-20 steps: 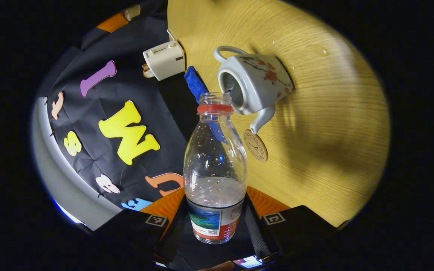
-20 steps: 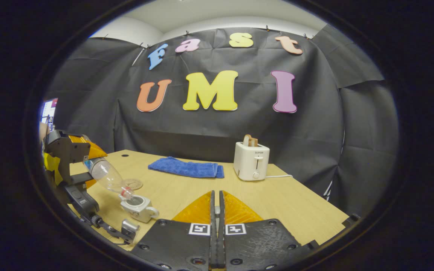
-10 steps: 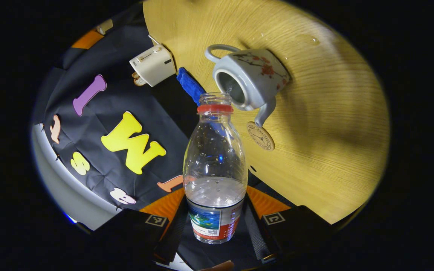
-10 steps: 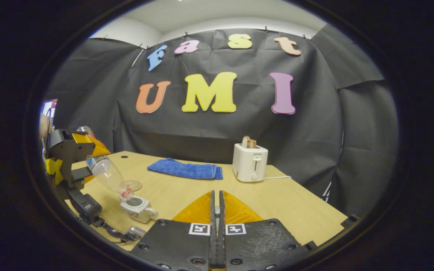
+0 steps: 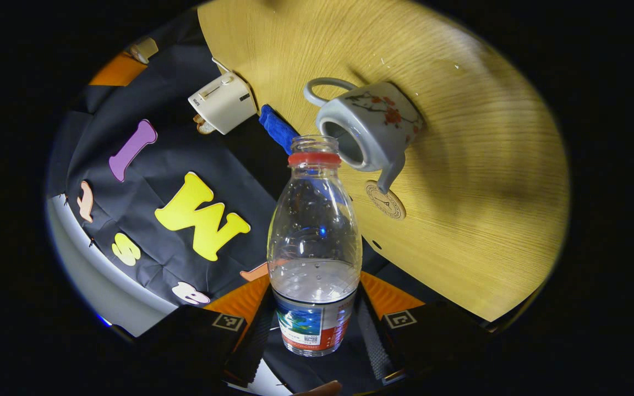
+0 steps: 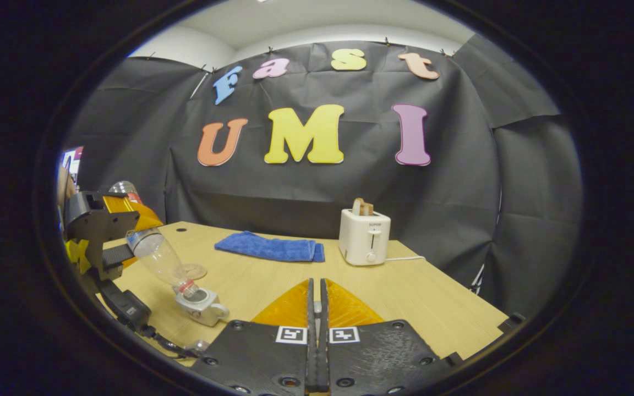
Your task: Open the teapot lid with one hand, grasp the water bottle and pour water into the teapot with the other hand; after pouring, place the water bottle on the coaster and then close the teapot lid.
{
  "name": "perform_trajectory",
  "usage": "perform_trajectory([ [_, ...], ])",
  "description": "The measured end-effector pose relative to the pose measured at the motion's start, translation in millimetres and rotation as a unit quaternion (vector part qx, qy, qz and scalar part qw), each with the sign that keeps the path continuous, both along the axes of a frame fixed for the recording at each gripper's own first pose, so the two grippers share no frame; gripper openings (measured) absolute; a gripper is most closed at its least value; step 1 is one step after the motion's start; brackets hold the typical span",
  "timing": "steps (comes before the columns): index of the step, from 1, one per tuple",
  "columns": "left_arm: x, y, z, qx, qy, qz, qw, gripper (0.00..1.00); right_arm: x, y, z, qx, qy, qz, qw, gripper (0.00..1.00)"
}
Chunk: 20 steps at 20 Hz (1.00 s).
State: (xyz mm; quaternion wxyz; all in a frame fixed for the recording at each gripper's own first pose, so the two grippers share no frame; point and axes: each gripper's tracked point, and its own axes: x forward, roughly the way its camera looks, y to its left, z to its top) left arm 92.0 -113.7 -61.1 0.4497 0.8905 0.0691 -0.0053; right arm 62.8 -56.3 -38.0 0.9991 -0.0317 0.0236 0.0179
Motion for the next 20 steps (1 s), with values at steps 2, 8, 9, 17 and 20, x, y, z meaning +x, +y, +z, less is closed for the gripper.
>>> perform_trajectory([
  [2, 1, -1, 1, 0.001, 0.000, 0.000, 1.000, 0.77, 0, 0, -1, 0.000, 0.001, 0.001, 1.000, 0.00],
  [8, 1, 8, 4, -0.025, -0.004, -0.003, 1.000, 0.77, 2, -5, -1, 0.000, 0.001, -0.003, 1.000, 0.00],
  [9, 3, 11, 6, -0.037, -0.005, -0.002, 0.999, 0.77, 2, -6, -1, 0.002, 0.001, -0.004, 1.000, 0.00],
  [17, 19, 33, 26, -0.279, -0.022, -0.014, 0.960, 0.76, -1, -18, 7, -0.003, -0.012, -0.026, 1.000, 0.00],
  [20, 35, 37, 30, -0.419, -0.031, -0.002, 0.908, 0.76, 0, -16, 5, -0.003, -0.012, -0.027, 1.000, 0.00],
])
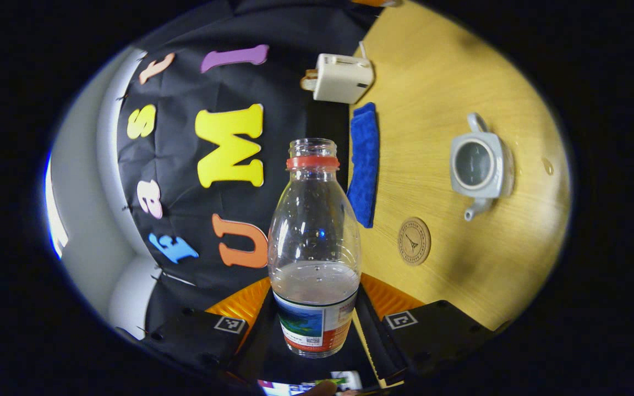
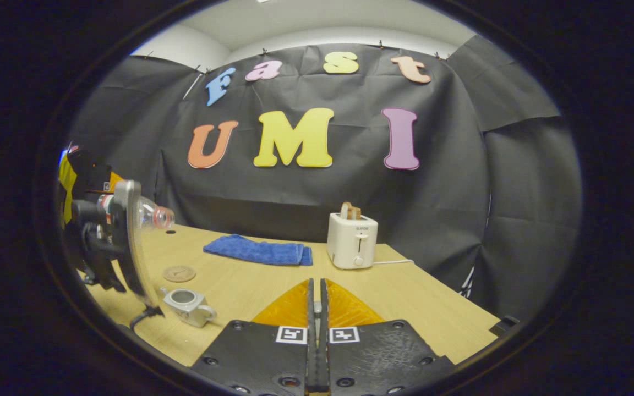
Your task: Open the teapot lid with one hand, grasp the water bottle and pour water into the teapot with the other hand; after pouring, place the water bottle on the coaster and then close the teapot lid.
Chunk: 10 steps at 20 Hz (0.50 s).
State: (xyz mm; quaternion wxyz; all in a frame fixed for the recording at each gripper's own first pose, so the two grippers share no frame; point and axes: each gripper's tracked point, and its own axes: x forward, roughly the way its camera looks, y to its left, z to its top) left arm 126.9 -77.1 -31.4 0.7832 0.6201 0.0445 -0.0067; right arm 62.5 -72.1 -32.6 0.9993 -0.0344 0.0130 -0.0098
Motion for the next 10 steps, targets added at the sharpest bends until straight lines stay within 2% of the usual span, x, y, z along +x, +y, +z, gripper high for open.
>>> perform_trajectory([
  [2, 16, 3, 0, -0.105, -0.001, 0.009, 0.994, 0.76, 0, 4, -2, -0.006, 0.001, 0.001, 1.000, 0.00],
  [4, 30, 3, -6, -0.211, 0.003, 0.017, 0.977, 0.77, 0, 8, -4, -0.012, 0.001, 0.003, 1.000, 0.00],
  [6, 45, 3, -12, -0.305, -0.001, 0.010, 0.952, 0.77, 1, 12, -7, -0.018, 0.003, 0.005, 1.000, 0.00],
  [8, 64, -1, -24, -0.380, 0.000, -0.005, 0.925, 0.77, 1, 18, -6, -0.023, 0.001, 0.009, 1.000, 0.00],
  [10, 69, -4, -44, -0.460, 0.016, -0.014, 0.888, 0.77, -1, 23, -4, -0.029, -0.007, 0.015, 0.999, 0.00],
])
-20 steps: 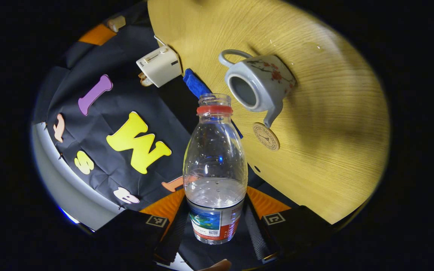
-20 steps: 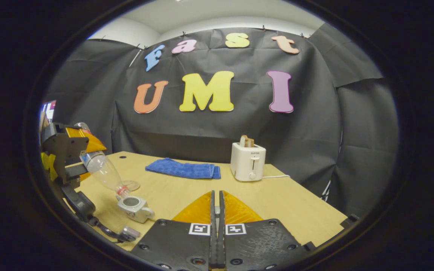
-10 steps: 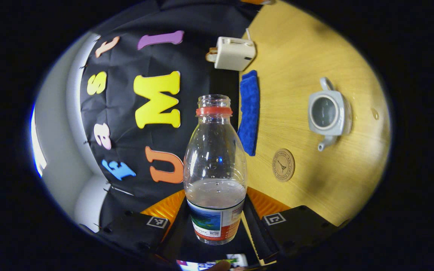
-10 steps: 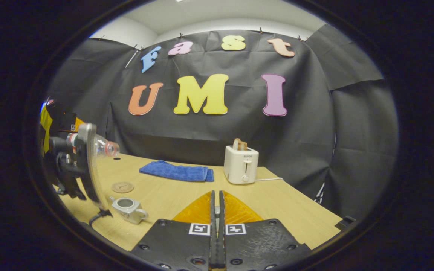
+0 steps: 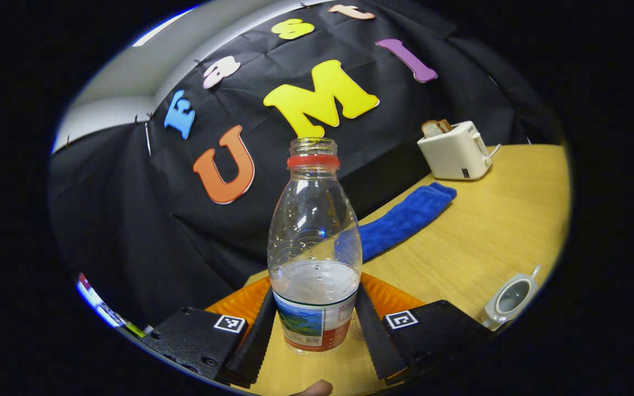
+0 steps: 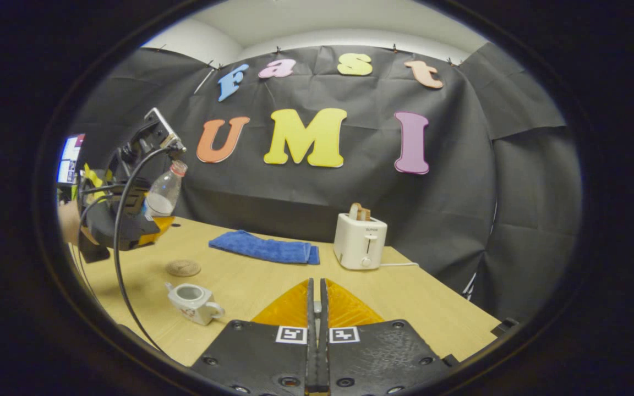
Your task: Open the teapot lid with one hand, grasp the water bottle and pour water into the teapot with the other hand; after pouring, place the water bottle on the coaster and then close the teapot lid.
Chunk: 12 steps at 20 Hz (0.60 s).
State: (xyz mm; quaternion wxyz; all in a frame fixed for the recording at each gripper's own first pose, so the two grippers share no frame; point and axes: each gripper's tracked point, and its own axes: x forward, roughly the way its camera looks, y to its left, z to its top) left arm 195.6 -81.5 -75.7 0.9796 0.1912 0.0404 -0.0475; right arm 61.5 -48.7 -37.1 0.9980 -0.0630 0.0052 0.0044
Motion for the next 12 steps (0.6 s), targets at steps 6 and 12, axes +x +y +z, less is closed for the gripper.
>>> perform_trajectory([
  [6, 42, -9, -4, -0.199, 0.005, -0.022, 0.980, 0.78, 9, 3, -17, -0.002, 0.020, -0.009, 1.000, 0.00],
  [12, 60, -17, -29, -0.217, 0.030, -0.026, 0.975, 0.80, 17, 4, -31, -0.013, 0.035, -0.011, 0.999, 0.00],
])
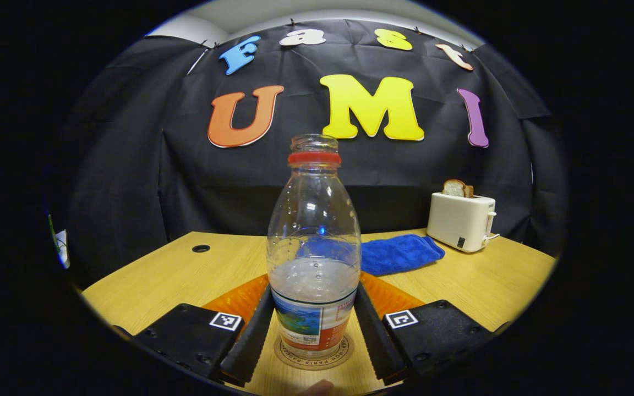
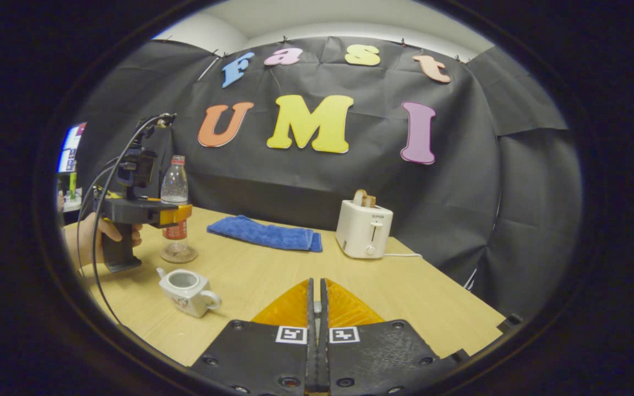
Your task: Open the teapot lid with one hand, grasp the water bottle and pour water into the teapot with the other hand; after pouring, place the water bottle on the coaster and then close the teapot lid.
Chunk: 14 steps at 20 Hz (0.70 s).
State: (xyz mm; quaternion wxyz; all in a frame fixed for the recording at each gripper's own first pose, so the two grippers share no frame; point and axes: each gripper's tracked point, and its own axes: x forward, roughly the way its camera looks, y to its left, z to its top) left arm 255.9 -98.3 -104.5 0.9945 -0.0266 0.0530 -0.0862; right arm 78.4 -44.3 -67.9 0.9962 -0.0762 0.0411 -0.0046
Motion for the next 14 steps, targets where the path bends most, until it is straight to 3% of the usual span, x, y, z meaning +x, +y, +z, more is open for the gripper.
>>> perform_trajectory([
  [7, -6, -5, -3, 0.026, -0.014, -0.015, 0.999, 0.81, 2, 3, -4, -0.003, 0.004, 0.003, 1.000, 0.00],
  [9, -6, -6, 0, 0.023, -0.020, -0.016, 0.999, 0.85, 1, 4, -5, -0.005, 0.006, 0.004, 1.000, 0.00],
  [12, -9, -5, 0, 0.018, -0.016, -0.023, 0.999, 0.99, 0, 5, -4, -0.006, 0.004, 0.005, 1.000, 0.00],
  [14, -17, -4, -4, 0.007, -0.010, -0.022, 1.000, 0.99, -1, 6, -3, -0.004, 0.004, 0.007, 1.000, 0.00],
])
